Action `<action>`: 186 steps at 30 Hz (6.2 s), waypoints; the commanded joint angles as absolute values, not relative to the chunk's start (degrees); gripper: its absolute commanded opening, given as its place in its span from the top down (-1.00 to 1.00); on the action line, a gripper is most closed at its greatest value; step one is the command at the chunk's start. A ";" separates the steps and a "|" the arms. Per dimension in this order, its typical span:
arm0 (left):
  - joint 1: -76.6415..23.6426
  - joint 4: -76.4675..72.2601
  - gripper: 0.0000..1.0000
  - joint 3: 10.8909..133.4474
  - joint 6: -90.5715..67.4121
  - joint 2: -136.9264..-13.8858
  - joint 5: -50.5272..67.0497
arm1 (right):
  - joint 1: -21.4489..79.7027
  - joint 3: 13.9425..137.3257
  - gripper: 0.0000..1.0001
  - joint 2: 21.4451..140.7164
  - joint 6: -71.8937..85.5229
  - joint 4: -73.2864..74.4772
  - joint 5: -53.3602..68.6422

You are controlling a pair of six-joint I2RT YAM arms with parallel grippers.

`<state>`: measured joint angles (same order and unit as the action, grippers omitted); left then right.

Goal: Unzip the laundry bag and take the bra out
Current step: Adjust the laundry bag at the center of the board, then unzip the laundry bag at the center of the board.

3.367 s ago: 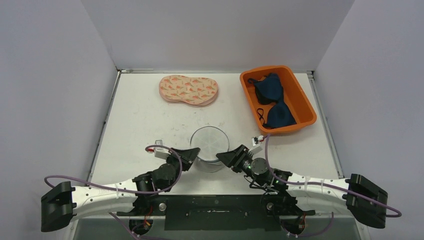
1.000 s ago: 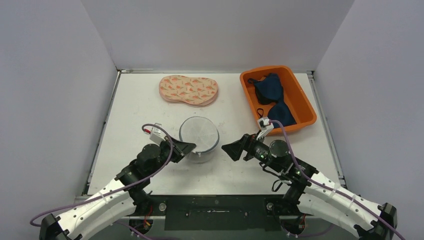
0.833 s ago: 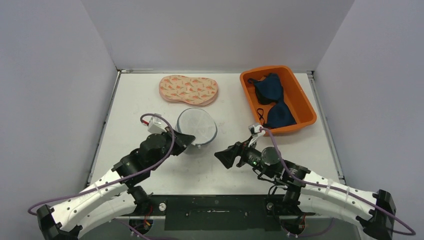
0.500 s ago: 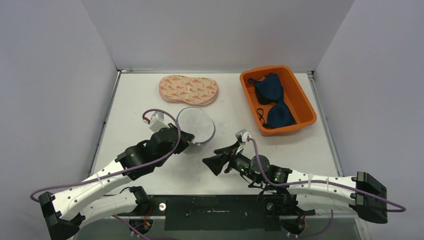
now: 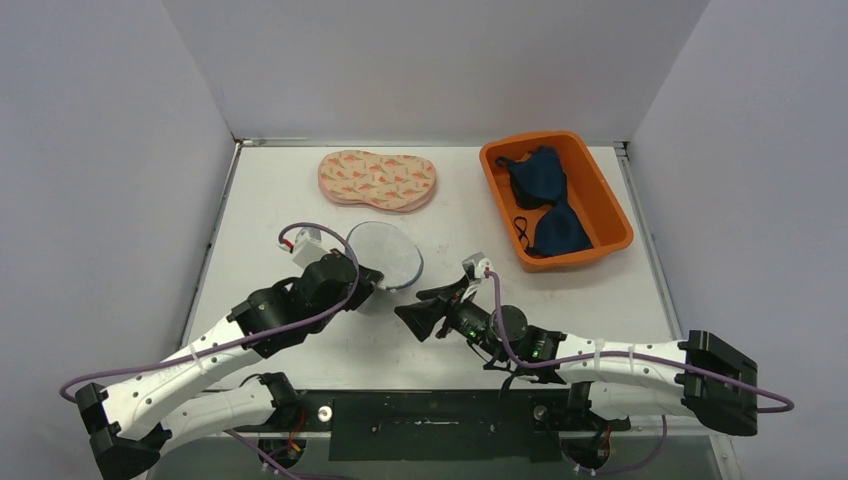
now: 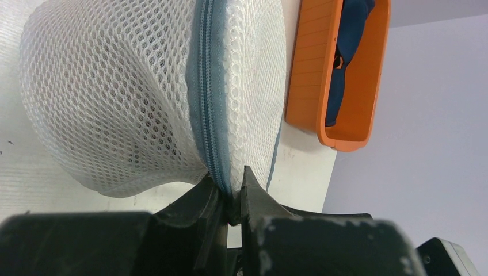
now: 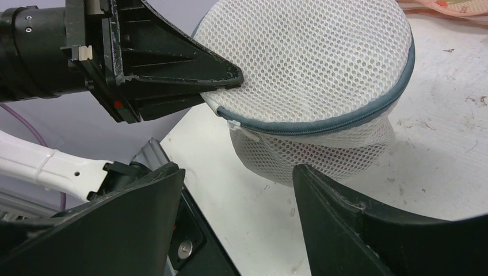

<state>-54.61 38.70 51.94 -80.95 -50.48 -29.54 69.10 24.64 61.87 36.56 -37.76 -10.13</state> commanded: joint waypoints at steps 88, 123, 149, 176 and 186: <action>-53.76 30.90 1.00 50.09 -82.50 -47.25 -25.75 | 65.83 30.37 0.89 67.94 40.91 -40.93 -9.09; -40.43 -12.08 -0.89 30.80 -54.36 -63.10 10.55 | 78.64 19.67 0.89 60.47 36.47 -21.73 -31.28; -51.48 -4.66 -0.45 16.73 -77.78 -40.52 -8.42 | 76.99 32.43 0.89 77.56 32.64 -28.48 -22.11; -45.90 -5.04 1.00 17.28 -74.43 -43.19 -8.04 | 77.55 26.05 0.89 64.21 33.53 -13.42 -31.89; -39.68 -3.65 0.92 24.23 -63.59 -47.95 2.38 | 79.14 24.11 0.89 57.79 30.96 -10.46 -33.49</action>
